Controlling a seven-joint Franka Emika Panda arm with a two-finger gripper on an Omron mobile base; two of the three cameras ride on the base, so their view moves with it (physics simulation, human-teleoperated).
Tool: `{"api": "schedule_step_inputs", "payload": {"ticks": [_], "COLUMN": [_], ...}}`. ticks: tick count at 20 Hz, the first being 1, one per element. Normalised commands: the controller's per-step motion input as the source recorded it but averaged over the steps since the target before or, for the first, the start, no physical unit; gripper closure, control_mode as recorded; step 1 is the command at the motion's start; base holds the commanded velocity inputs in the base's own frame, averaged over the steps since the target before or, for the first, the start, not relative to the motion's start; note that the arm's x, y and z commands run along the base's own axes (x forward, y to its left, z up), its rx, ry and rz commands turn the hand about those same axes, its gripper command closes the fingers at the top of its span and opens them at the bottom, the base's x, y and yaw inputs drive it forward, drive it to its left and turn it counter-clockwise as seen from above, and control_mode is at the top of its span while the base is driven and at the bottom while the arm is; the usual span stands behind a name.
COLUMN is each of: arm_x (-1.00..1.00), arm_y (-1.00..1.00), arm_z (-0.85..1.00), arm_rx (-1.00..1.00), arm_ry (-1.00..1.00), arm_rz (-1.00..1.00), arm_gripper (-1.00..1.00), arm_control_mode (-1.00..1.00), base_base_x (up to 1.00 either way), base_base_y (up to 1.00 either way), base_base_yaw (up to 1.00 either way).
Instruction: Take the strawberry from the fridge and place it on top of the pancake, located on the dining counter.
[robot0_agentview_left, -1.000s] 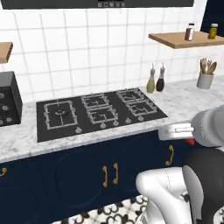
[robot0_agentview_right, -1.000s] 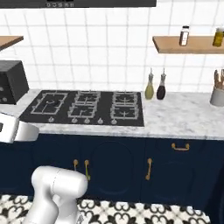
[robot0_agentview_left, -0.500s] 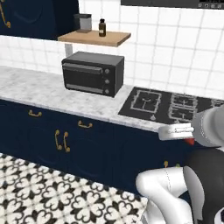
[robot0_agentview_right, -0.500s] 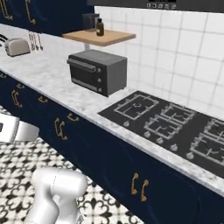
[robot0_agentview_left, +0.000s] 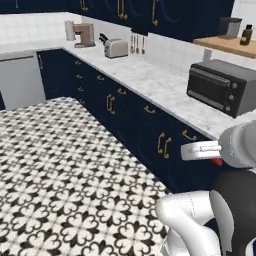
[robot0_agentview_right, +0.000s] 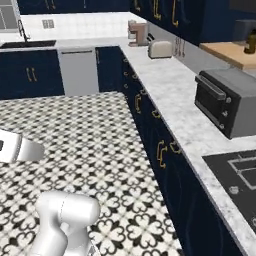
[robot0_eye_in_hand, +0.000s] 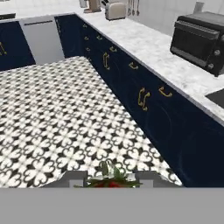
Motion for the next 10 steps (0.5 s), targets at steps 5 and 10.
{"api": "schedule_step_inputs", "payload": {"ticks": [5,10], "arm_x": [0.0,0.0], "arm_y": [0.0,0.0], "arm_z": [0.0,0.0], "arm_rx": [0.0,0.0], "arm_ry": [0.0,0.0], "arm_rz": [0.0,0.0], "arm_gripper": [1.0,1.0], "arm_control_mode": [1.0,1.0], "base_base_x": [0.0,0.0], "base_base_y": [0.0,0.05], "base_base_yaw": [1.0,1.0]}}
